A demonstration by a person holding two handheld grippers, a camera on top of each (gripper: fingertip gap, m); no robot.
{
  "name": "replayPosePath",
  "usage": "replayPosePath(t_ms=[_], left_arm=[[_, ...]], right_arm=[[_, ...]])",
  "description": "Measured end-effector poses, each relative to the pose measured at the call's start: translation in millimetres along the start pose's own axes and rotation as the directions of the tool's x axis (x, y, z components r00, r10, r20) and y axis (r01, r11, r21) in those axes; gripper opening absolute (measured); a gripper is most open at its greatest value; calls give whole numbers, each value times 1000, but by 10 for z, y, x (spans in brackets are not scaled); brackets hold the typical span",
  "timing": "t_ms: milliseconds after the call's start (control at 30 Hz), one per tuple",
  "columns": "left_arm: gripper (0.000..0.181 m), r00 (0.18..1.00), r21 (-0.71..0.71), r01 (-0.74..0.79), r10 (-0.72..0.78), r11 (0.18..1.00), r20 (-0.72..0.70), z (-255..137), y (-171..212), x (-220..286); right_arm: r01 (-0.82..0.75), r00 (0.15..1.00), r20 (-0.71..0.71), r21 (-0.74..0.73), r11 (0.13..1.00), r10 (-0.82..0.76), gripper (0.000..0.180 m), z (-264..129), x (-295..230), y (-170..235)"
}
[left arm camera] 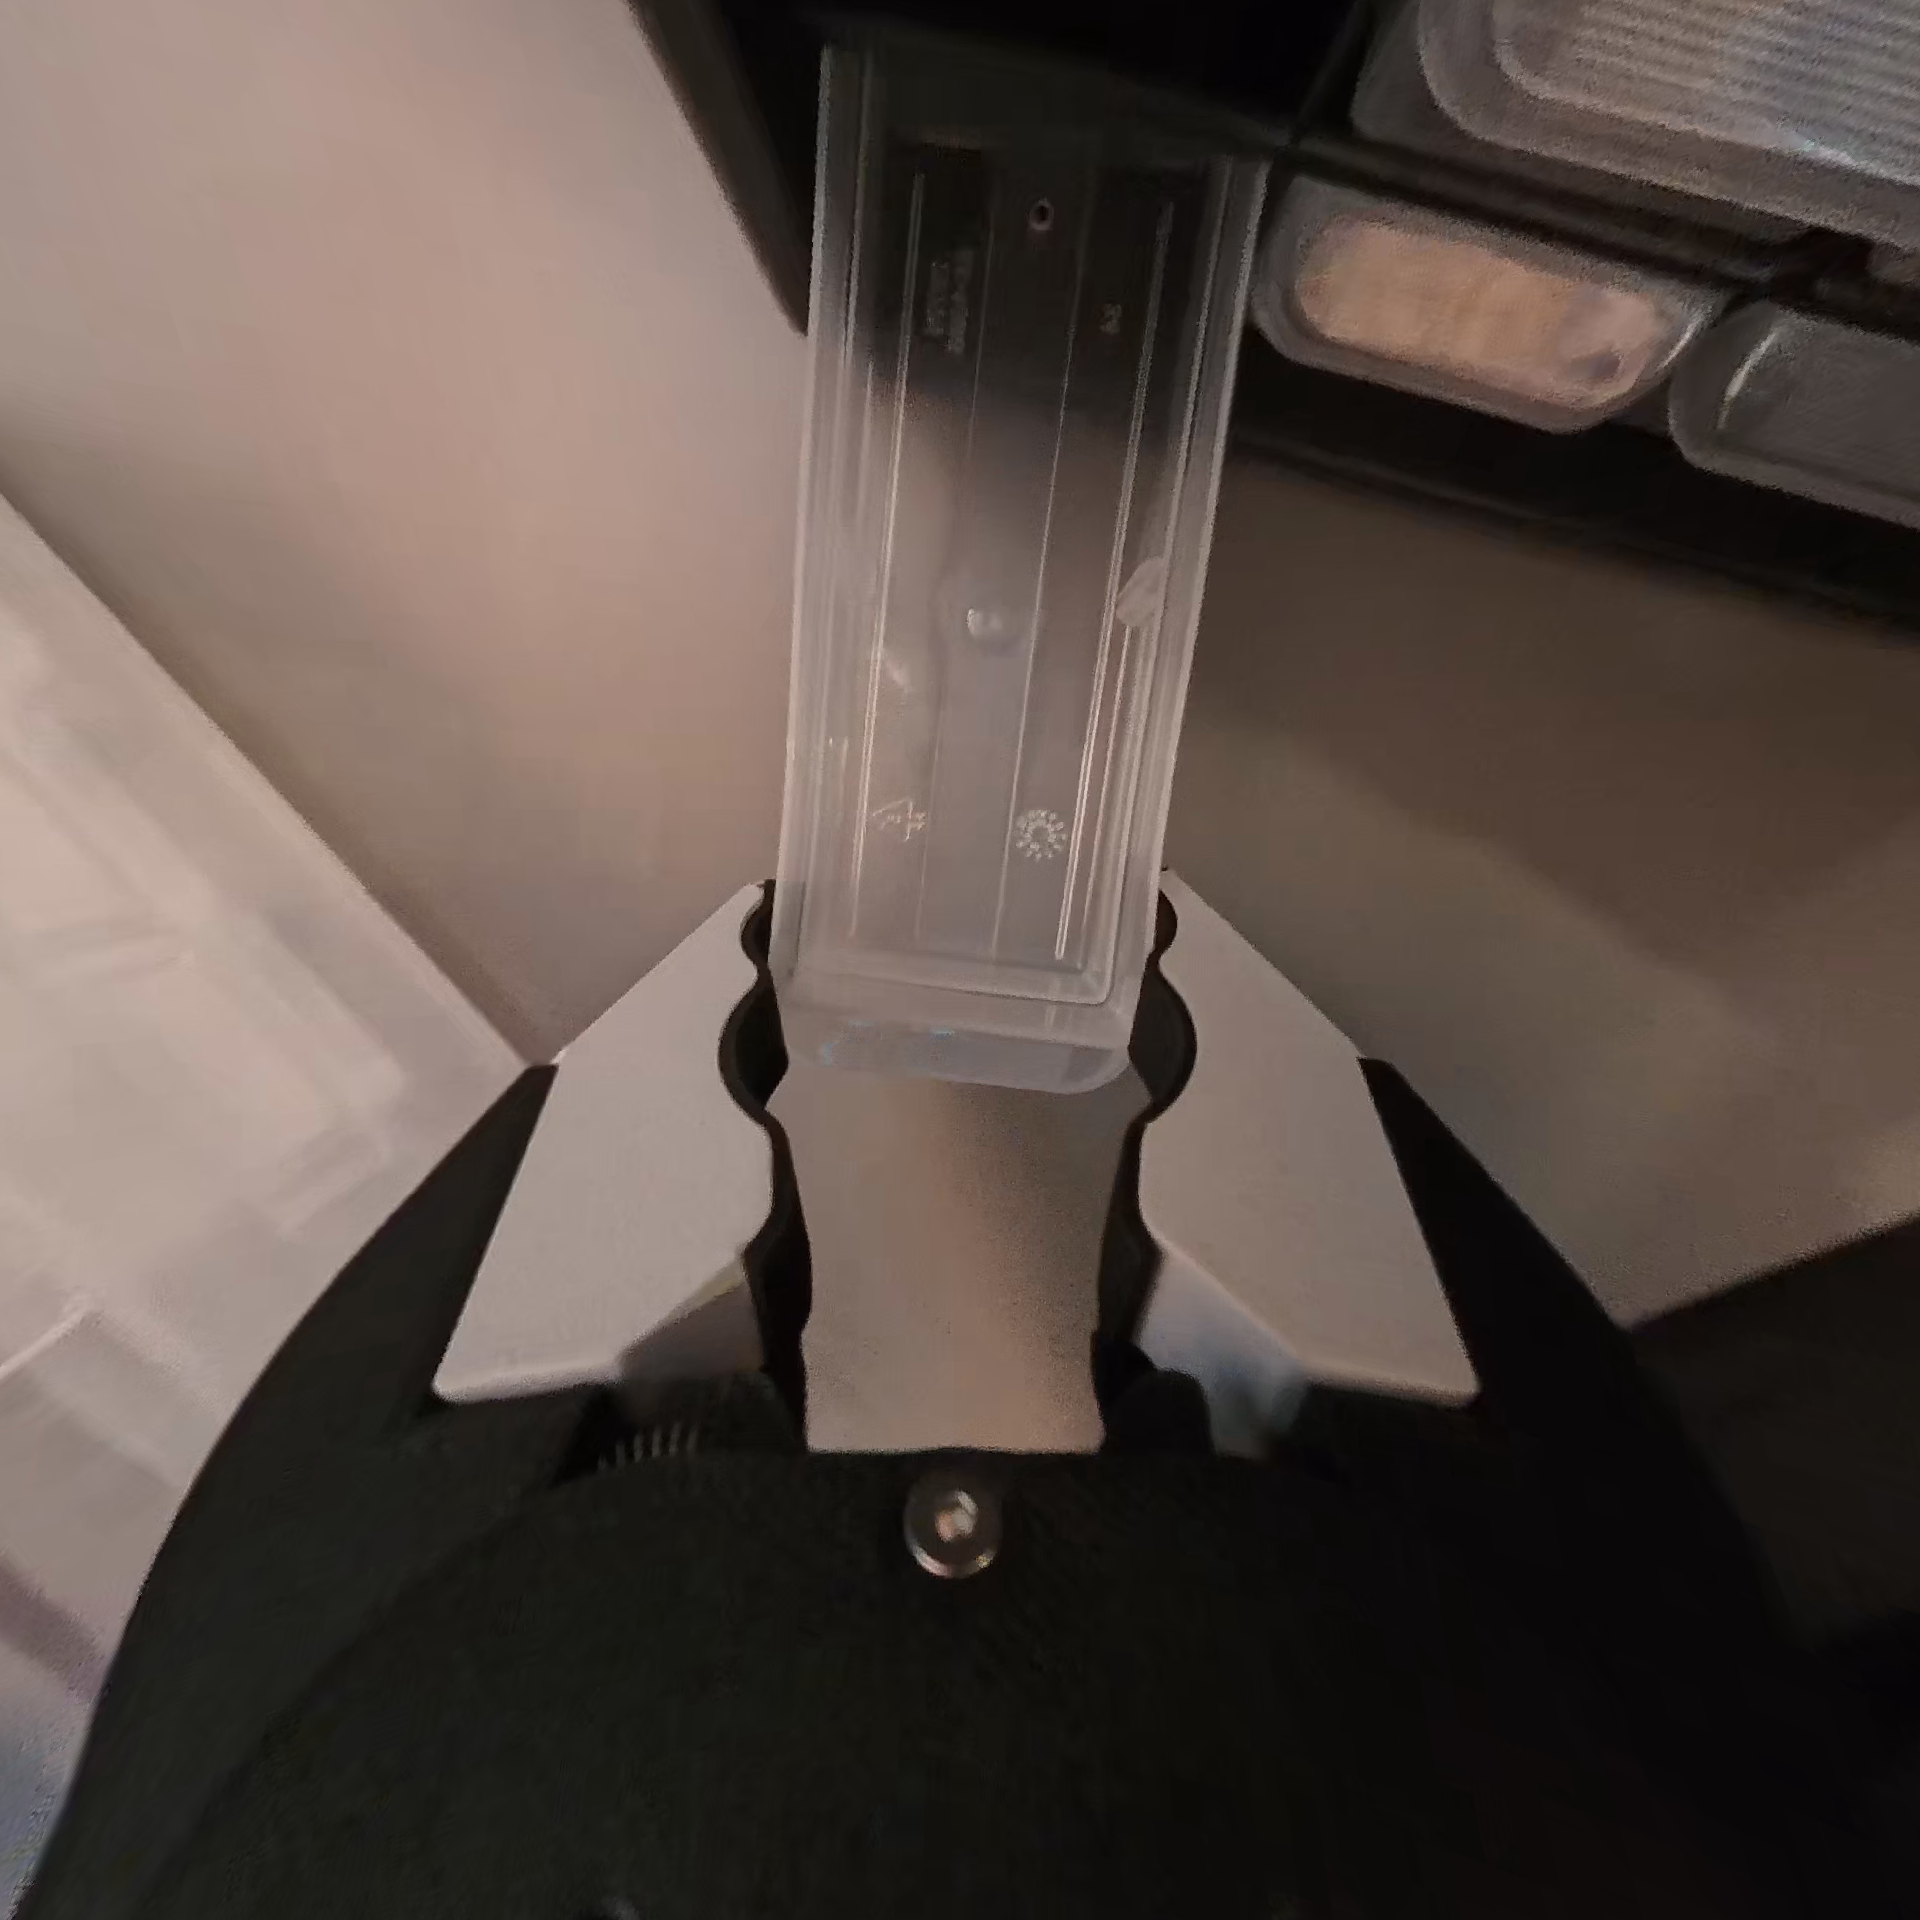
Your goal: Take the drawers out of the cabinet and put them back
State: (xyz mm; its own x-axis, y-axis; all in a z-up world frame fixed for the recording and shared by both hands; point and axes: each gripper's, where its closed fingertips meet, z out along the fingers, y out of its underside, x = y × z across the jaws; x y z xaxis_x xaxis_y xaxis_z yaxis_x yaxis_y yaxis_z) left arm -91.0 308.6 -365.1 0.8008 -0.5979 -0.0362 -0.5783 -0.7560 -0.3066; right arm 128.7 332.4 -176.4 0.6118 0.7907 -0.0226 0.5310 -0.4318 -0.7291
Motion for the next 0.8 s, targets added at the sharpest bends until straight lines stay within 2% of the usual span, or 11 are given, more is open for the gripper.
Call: replayPosePath(t_ms=[133,467,567,600,667,700,800], left_arm=[[64,996,-3,-90,90,996,28,161,-92,-12],[64,952,-39,-295,291,955,-93,241,-449,-110],[65,955,-5,-274,271,962,-121,340,-624,-59],[69,952,4,-278,276,961,-136,346,-637,-40],[91,947,-5,-273,267,962,-178,292,-553,-15],[97,938,7,-293,289,956,-194,235,-501,-12],[103,912,58,-362,366,930,-187,54,-385,-140]], right_arm=[[-8,1000,-9,-4,1000,8,91,-23,38,17],[-27,999,-22,9,1000,27,89,-40,66,32],[-29,999,-26,11,1000,30,88,-42,72,32],[-31,999,-27,12,999,31,88,-42,72,32],[-31,999,-27,15,999,32,88,-43,72,33],[-31,999,-27,17,999,31,88,-43,73,32],[-27,999,-27,20,999,28,88,-43,73,32]])
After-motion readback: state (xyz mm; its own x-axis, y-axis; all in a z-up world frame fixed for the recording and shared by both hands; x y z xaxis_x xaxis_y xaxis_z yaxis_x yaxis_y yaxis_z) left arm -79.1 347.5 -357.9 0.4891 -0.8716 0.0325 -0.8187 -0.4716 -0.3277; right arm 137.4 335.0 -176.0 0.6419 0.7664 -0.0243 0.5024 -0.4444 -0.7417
